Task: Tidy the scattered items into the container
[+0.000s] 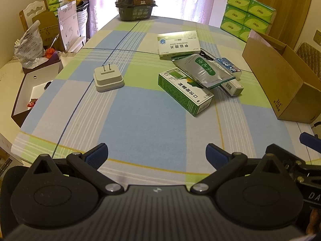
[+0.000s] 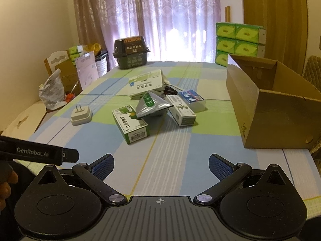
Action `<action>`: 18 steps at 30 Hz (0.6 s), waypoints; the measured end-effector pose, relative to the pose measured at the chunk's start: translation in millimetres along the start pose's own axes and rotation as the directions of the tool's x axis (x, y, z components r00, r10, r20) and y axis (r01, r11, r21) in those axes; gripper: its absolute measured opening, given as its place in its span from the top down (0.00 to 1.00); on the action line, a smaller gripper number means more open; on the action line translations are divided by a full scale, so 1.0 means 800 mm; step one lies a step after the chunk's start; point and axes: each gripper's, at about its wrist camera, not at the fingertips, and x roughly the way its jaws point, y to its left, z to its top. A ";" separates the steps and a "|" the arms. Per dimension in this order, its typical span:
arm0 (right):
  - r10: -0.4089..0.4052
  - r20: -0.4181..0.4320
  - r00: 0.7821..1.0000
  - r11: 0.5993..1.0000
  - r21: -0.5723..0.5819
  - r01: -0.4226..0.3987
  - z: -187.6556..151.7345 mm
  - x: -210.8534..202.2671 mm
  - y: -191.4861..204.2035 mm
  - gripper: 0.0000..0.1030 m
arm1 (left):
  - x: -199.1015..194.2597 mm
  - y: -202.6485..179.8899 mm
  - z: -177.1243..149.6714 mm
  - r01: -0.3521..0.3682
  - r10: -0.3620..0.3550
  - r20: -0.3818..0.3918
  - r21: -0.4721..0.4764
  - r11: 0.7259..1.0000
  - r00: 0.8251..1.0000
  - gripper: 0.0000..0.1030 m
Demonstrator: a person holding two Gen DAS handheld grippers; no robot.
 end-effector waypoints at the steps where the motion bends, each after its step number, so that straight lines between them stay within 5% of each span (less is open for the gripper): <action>1: 0.000 -0.007 1.000 1.000 0.012 0.000 0.001 0.001 -0.002 0.00 | 0.000 0.000 0.000 0.000 0.000 0.001 0.000 1.000 1.000 0.01; 18: 0.018 -0.069 0.997 0.998 0.060 -0.013 -0.002 0.013 -0.012 0.00 | 0.000 0.002 0.002 0.002 -0.002 0.002 -0.016 1.000 1.000 0.01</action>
